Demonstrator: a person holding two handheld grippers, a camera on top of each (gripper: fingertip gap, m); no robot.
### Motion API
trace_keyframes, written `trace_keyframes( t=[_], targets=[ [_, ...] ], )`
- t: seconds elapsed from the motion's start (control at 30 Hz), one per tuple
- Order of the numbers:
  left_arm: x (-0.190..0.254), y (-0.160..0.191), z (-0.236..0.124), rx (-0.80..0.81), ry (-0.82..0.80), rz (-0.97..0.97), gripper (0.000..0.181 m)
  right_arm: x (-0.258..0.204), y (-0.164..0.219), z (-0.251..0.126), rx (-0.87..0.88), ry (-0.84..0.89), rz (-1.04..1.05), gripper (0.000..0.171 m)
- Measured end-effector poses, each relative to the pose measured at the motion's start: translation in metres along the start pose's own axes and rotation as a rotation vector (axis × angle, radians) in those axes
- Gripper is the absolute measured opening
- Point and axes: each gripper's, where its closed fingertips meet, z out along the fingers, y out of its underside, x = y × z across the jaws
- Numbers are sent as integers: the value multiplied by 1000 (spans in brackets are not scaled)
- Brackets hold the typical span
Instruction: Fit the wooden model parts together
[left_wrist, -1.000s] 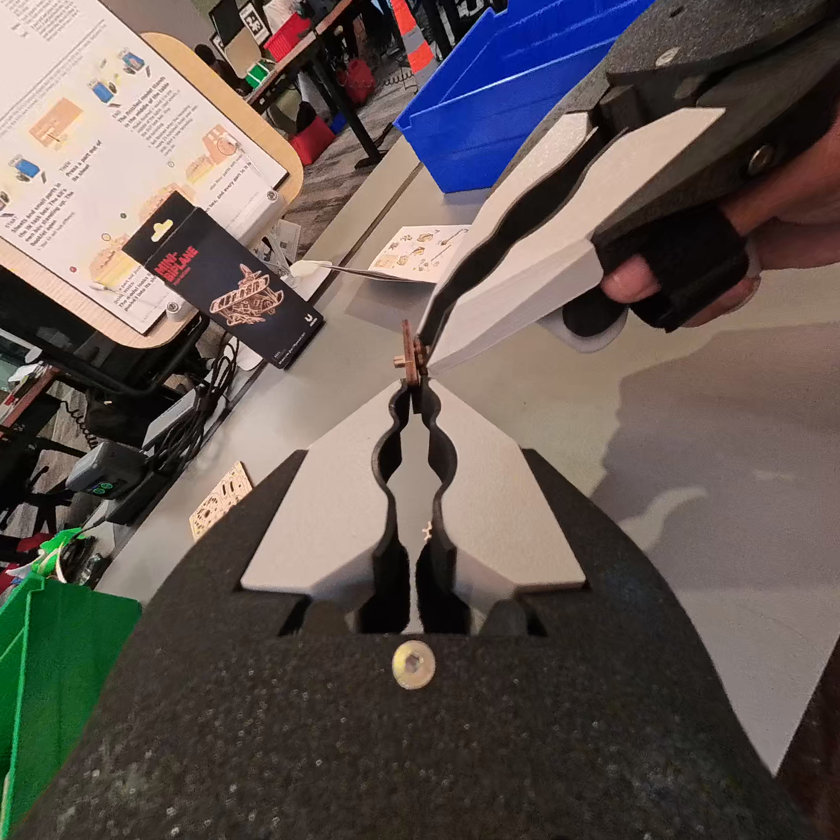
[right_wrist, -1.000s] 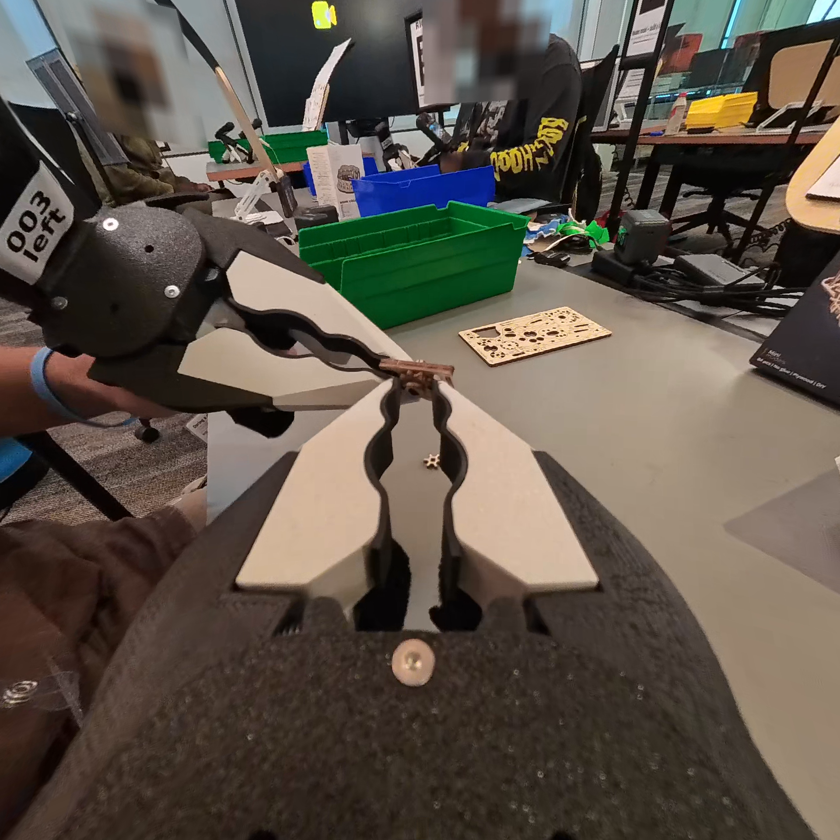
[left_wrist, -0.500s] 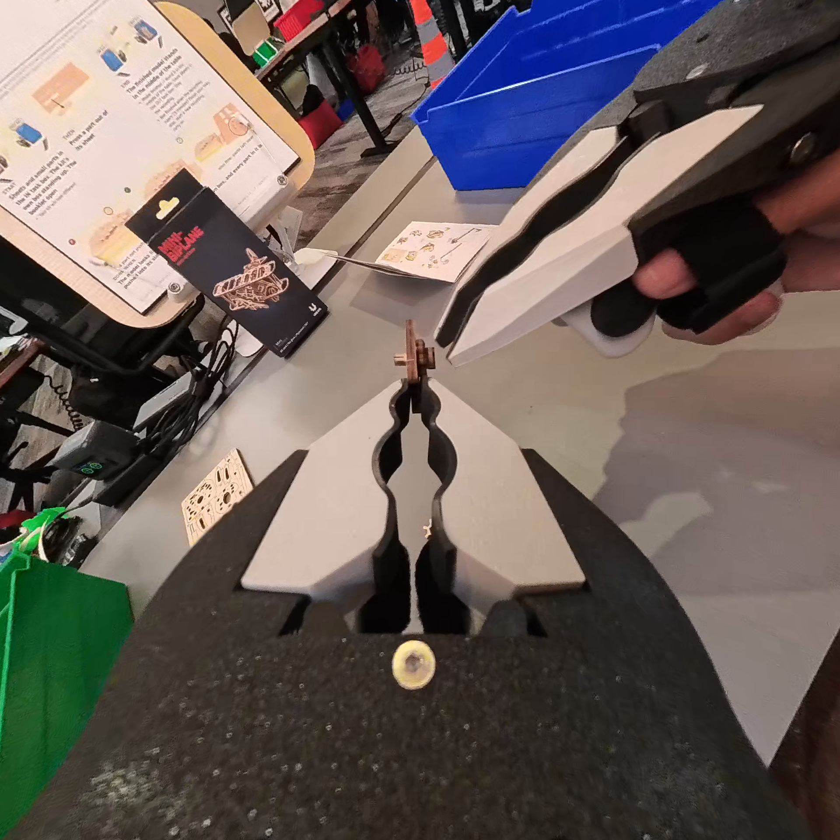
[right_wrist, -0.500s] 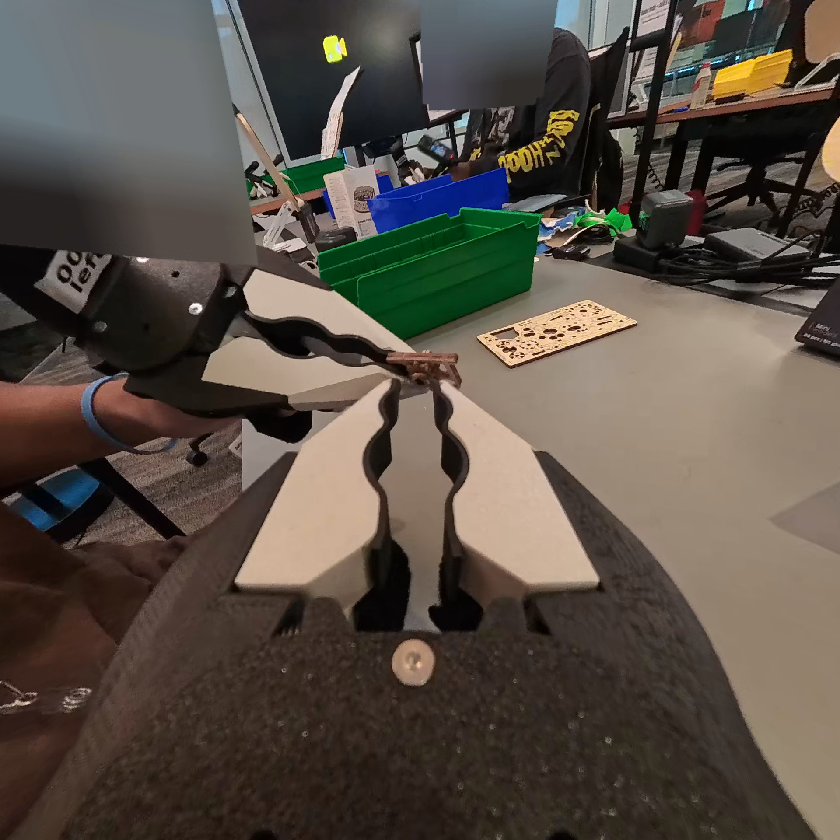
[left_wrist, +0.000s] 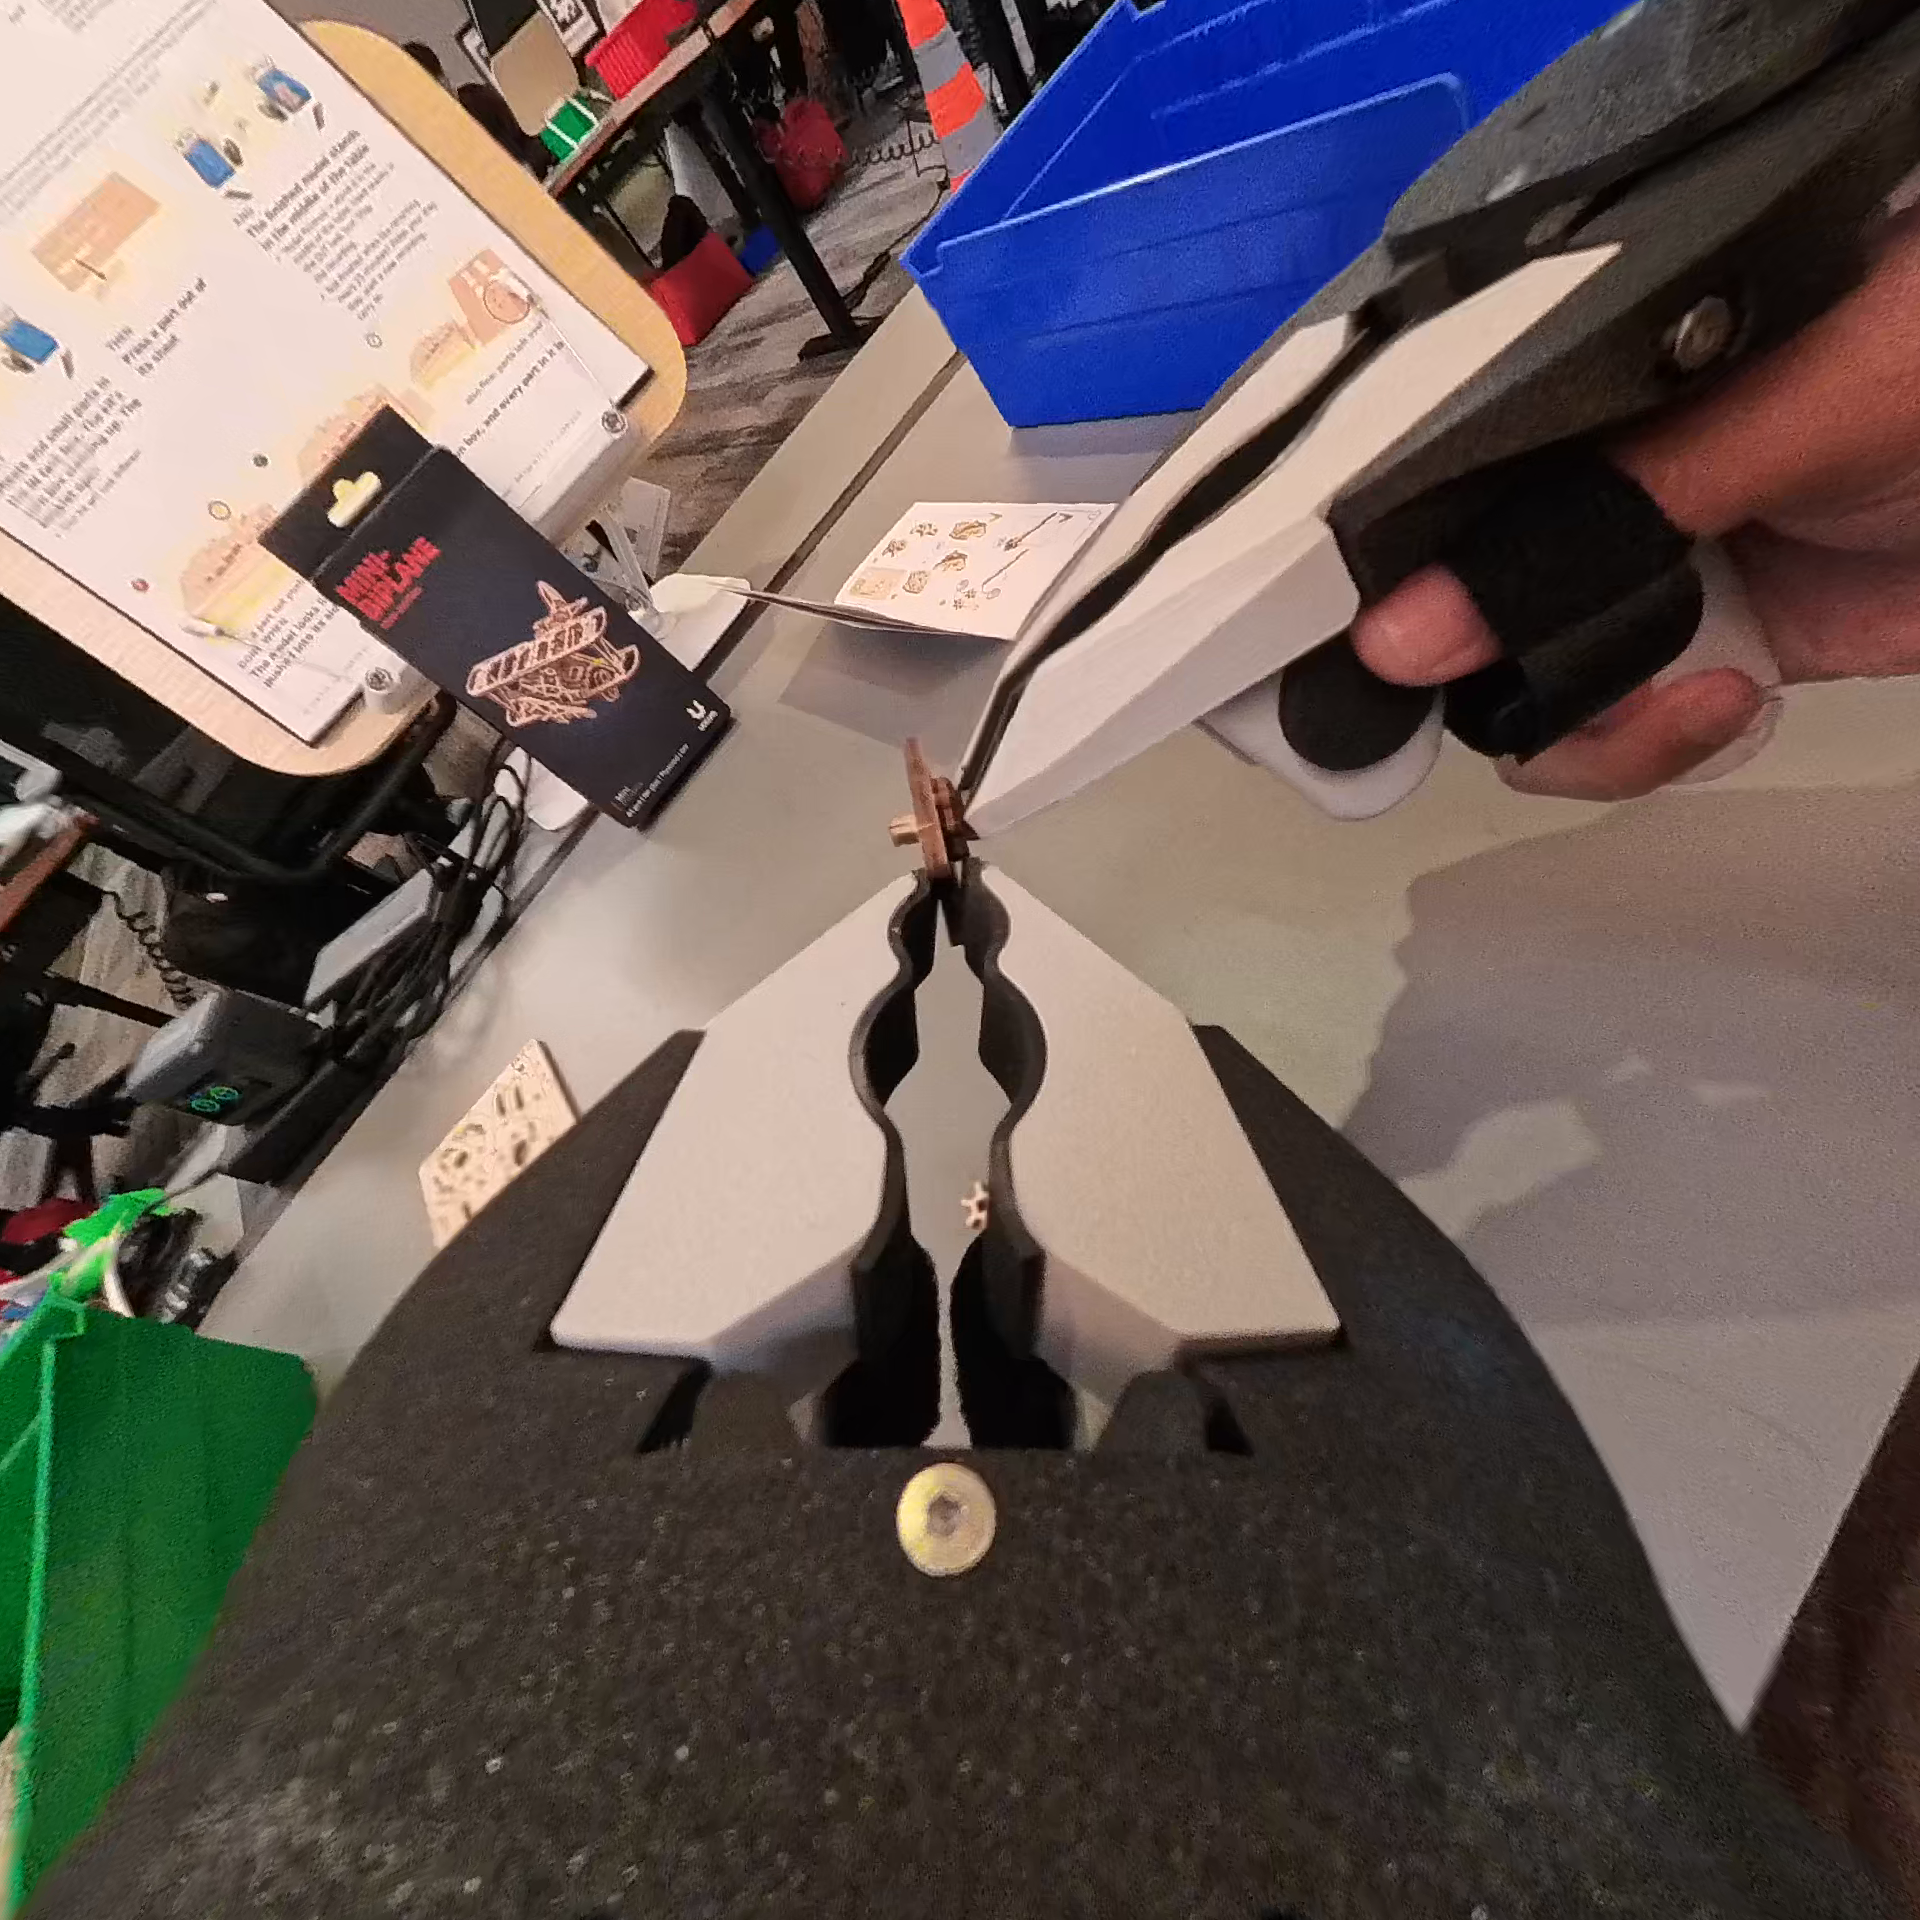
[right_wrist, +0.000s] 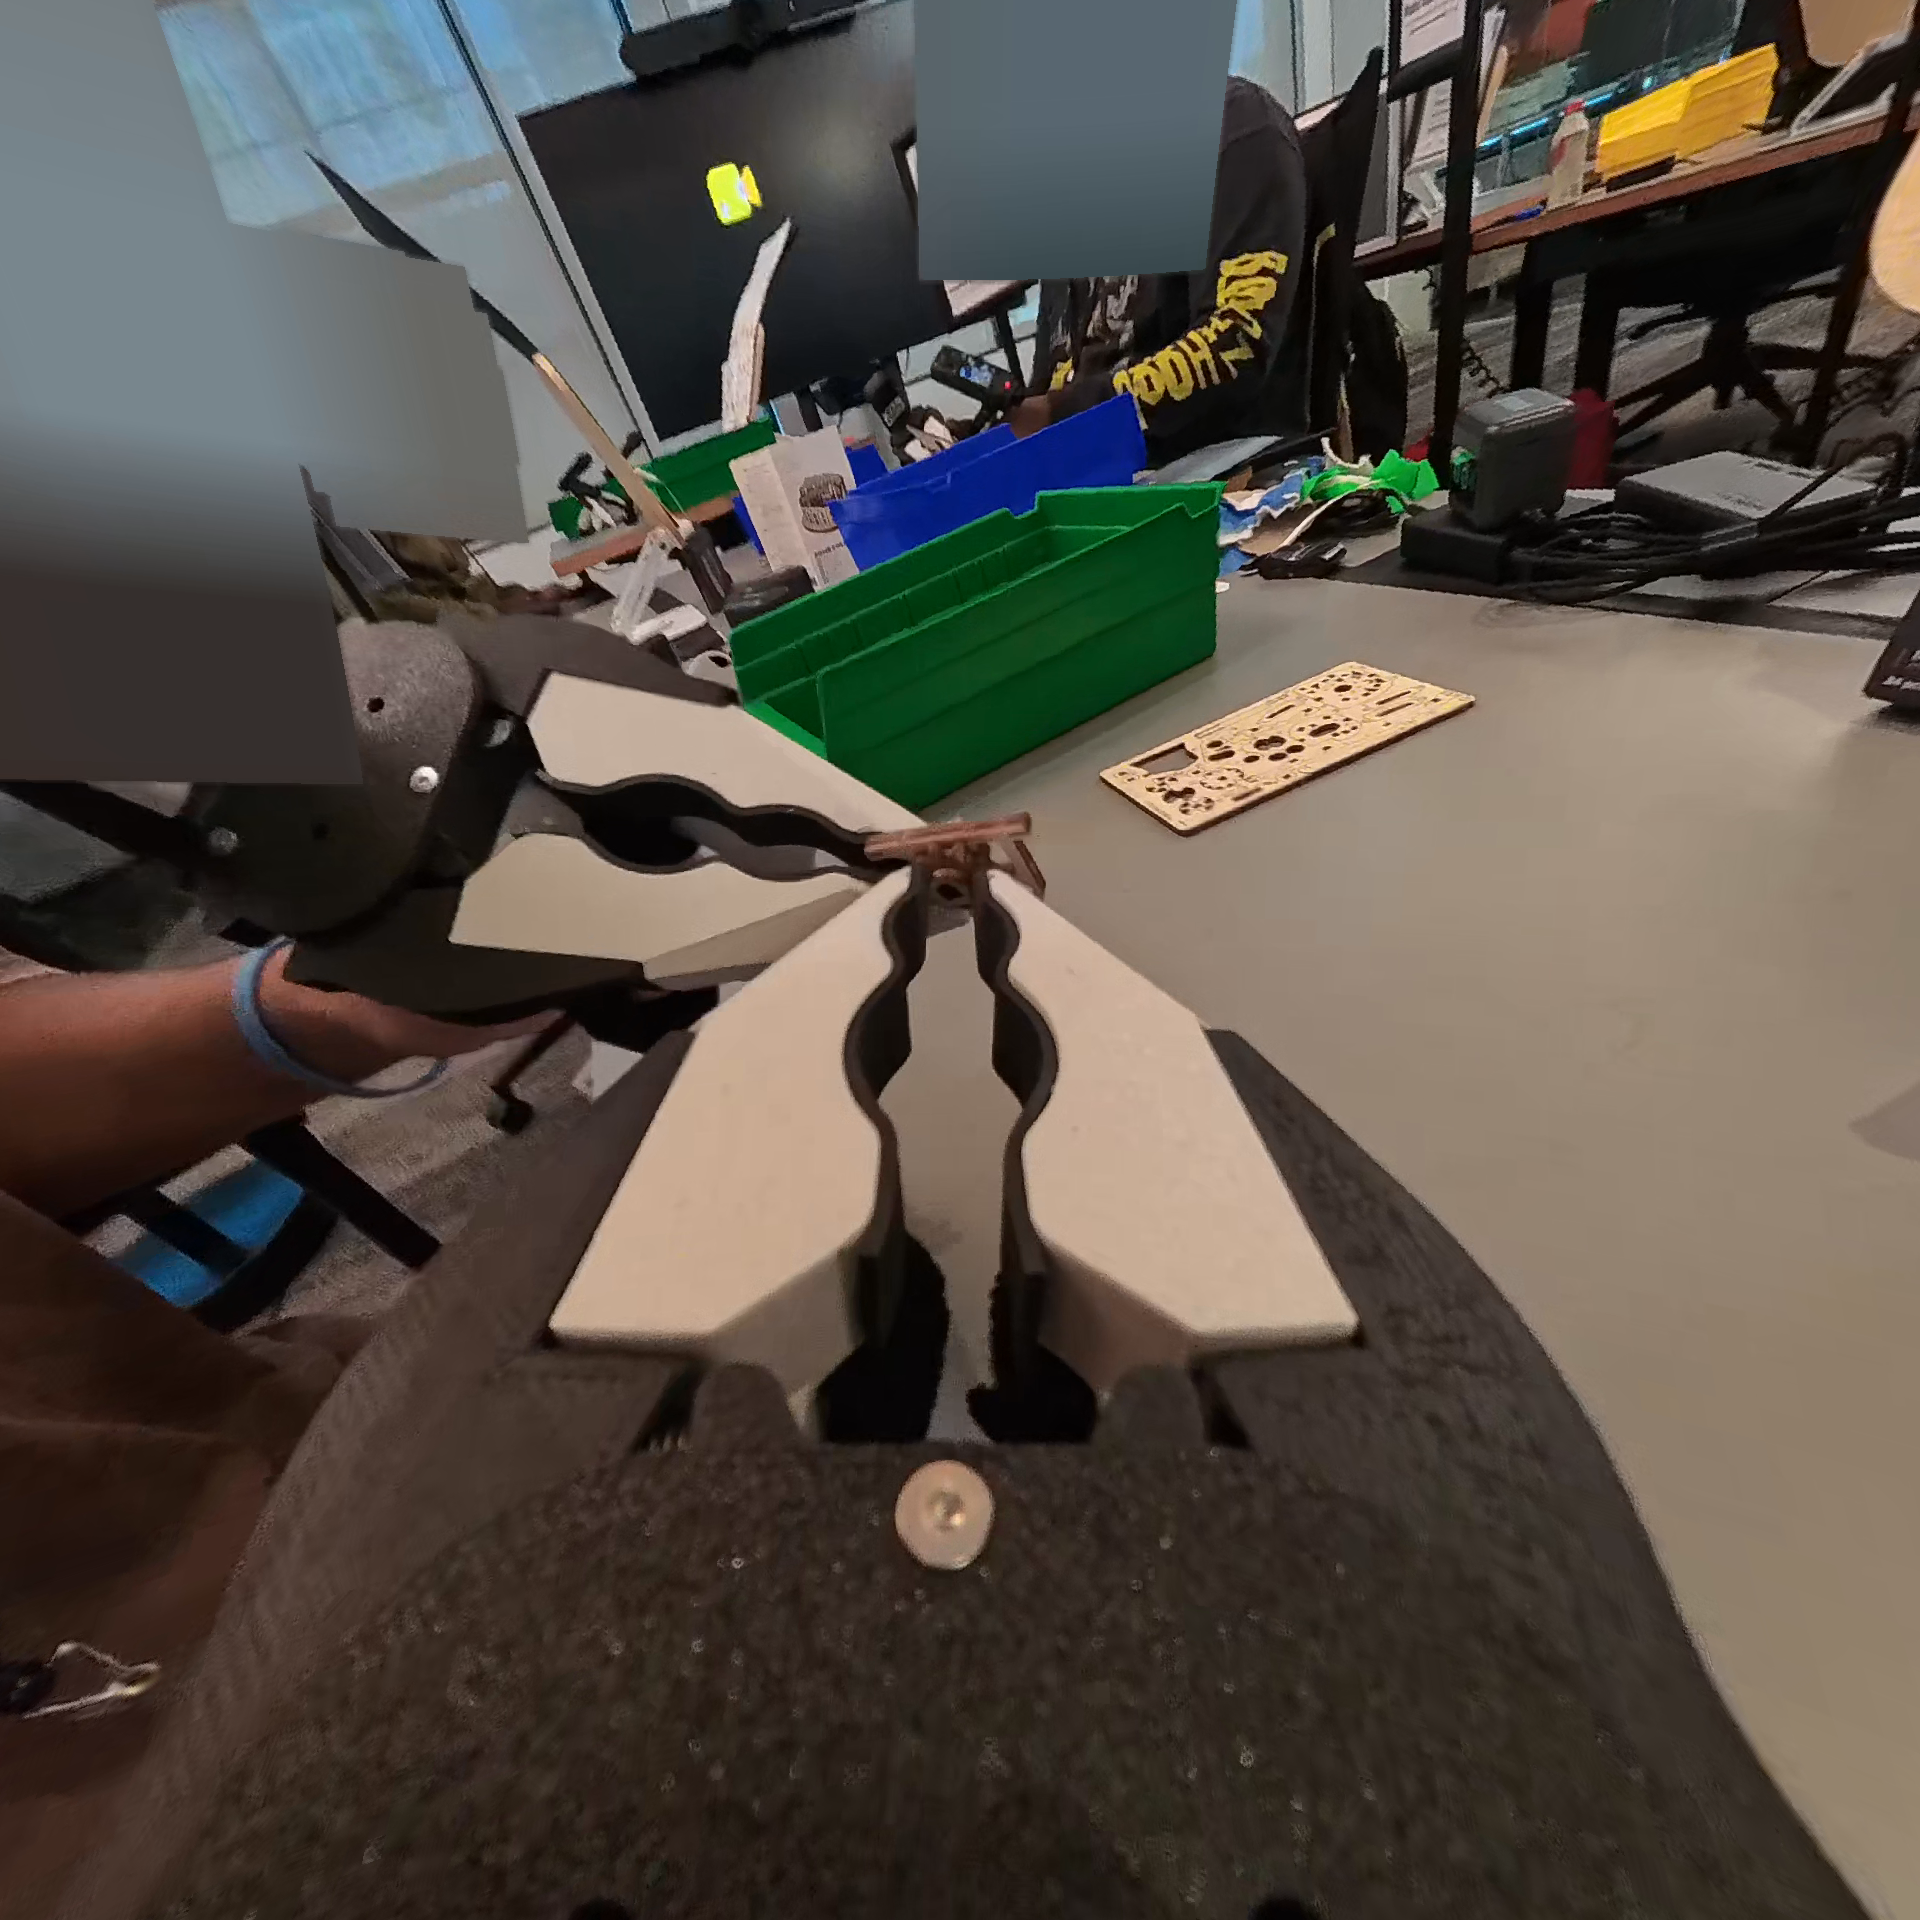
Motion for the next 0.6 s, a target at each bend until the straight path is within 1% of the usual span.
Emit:
trace_keyframes(
  t=[0.27,0.53,0.6],
  targets=[
    [-4,-14,-11,63,11,75,3,-13,-14,-5,80,-164,152,8],
    [1,-16,-13,73,31,84,10,-12,-18,-10,89,-203,187,7],
    [0,-15,-13,67,29,78,14,-9,-20,-13,101,-201,189,7]
  ],
)
